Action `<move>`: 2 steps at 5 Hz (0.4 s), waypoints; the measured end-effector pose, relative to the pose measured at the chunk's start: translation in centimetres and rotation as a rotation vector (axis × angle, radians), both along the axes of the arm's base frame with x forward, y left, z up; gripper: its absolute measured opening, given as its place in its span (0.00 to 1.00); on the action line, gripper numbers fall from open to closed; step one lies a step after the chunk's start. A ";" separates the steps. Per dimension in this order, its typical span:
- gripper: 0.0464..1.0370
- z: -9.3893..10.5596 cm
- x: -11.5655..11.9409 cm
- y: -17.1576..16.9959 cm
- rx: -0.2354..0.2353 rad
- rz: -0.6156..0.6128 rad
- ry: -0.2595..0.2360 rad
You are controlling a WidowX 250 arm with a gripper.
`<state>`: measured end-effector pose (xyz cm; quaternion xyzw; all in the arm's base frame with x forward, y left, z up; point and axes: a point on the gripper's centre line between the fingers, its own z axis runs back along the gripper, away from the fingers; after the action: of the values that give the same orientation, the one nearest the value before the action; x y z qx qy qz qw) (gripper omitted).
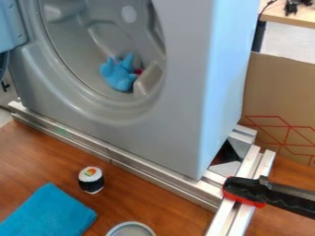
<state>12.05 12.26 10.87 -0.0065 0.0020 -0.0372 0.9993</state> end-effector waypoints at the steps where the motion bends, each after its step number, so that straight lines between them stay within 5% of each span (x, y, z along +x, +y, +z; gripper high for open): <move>1: 0.96 -0.3 0.0 -0.2 -0.012 0.005 0.012; 2: 0.96 -2.2 2.9 -1.9 -0.014 0.039 0.046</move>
<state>14.95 10.33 8.67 -0.0142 0.0247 -0.0175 0.9994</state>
